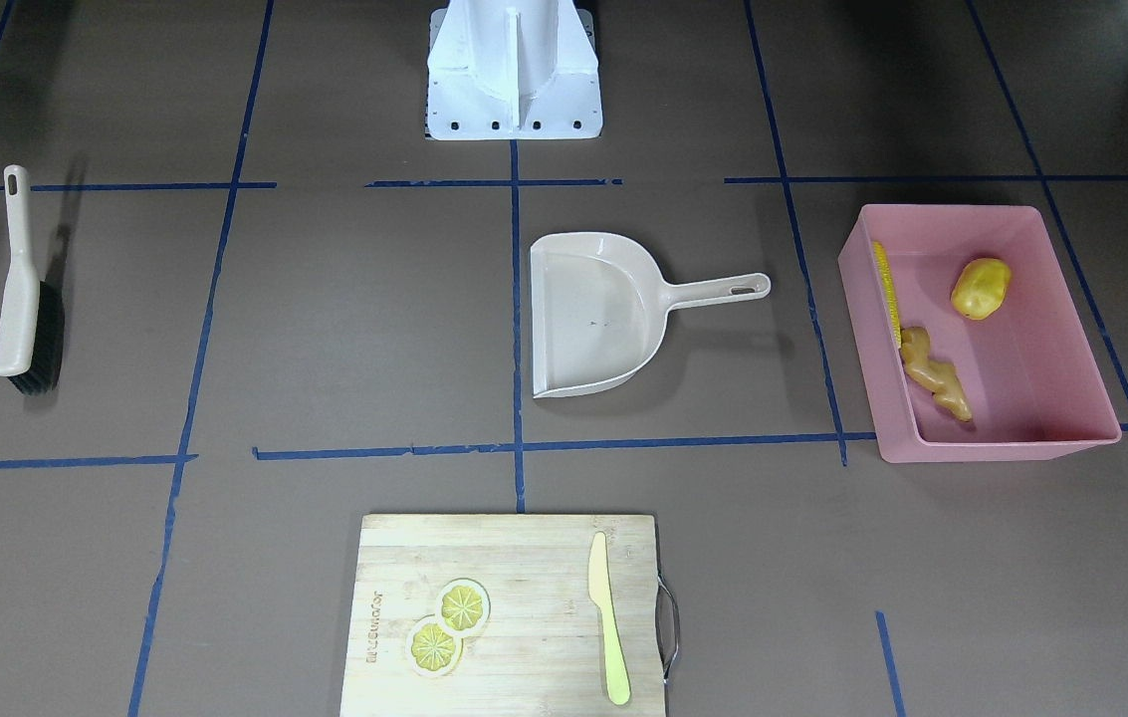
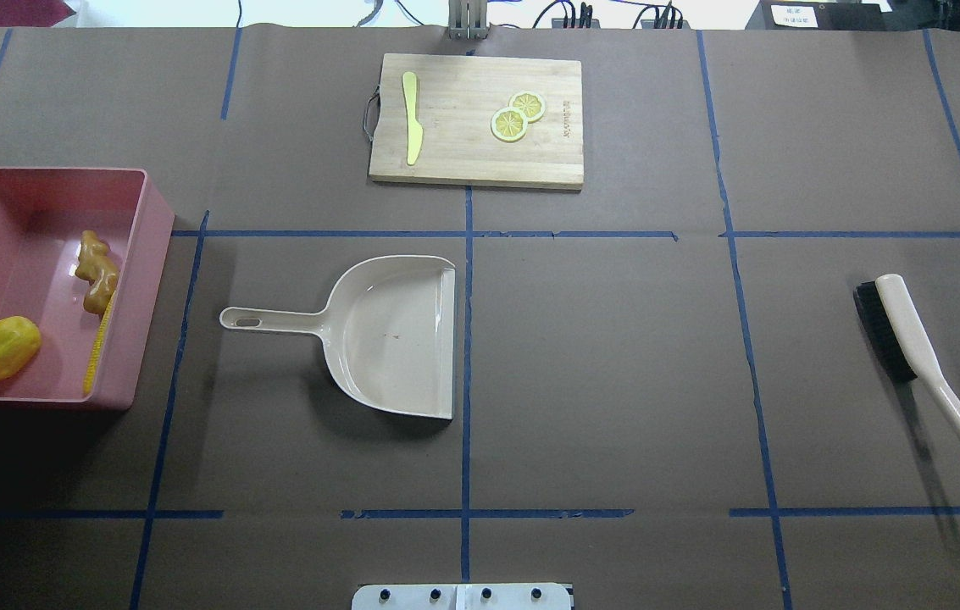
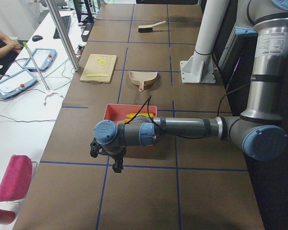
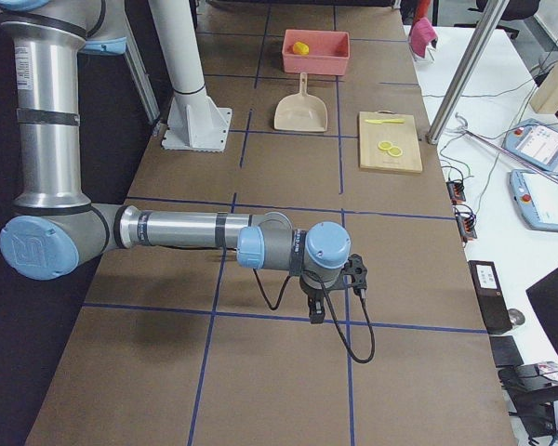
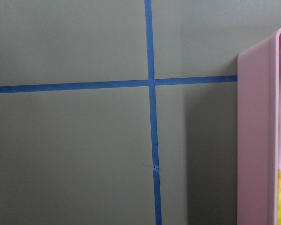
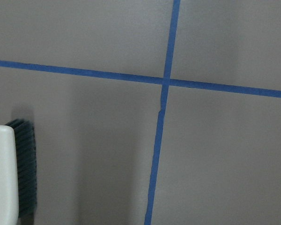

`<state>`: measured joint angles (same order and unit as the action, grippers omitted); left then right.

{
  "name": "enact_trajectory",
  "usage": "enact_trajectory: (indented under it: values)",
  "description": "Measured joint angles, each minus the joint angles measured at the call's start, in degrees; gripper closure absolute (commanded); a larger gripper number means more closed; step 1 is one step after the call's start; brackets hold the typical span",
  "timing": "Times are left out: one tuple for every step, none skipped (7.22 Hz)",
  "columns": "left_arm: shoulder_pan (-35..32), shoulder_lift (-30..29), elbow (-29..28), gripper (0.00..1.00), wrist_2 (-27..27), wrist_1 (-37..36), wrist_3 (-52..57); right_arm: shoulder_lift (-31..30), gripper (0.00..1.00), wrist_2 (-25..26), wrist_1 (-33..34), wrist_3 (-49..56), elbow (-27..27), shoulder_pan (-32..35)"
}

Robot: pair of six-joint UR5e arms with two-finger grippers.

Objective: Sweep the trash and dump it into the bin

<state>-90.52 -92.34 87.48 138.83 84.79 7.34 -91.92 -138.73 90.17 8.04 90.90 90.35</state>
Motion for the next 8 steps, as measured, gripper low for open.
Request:
enact_trajectory:
  values:
    - [0.00, 0.09, 0.01, 0.00, -1.49, 0.02, -0.09, -0.01, 0.00, 0.06, -2.46, -0.36, -1.94, 0.03]
    - [0.00, 0.12, 0.00, 0.00, -2.25, 0.02, -0.13, 0.06, 0.00, 0.15, -3.80, -1.20, -2.91, 0.44]
    - [-0.01, 0.14, -0.02, 0.00, -2.54, 0.03, -0.06, 0.14, 0.00, 0.17, -4.36, -2.35, -3.11, 1.33]
    - [-0.01, 0.14, -0.06, 0.00, -2.64, 0.05, 0.04, 0.20, 0.00, 0.13, -4.71, -4.14, -2.74, 2.11]
    - [-0.01, 0.14, -0.11, 0.00, -2.65, 0.08, 0.15, 0.26, 0.00, 0.07, -5.17, -6.70, -1.86, 2.50]
    - [-0.01, 0.14, -0.16, 0.00, -2.63, 0.10, 0.15, 0.22, 0.00, 0.03, -5.59, -9.07, -0.80, 2.65]
    - [-0.01, 0.13, -0.17, 0.00, -2.61, 0.11, 0.10, 0.01, 0.00, -0.04, -5.78, -10.55, -0.01, 2.68]
    - [0.00, 0.10, -0.15, 0.00, -2.62, 0.11, 0.04, -0.29, 0.00, -0.10, -5.84, -11.15, 0.36, 2.71]
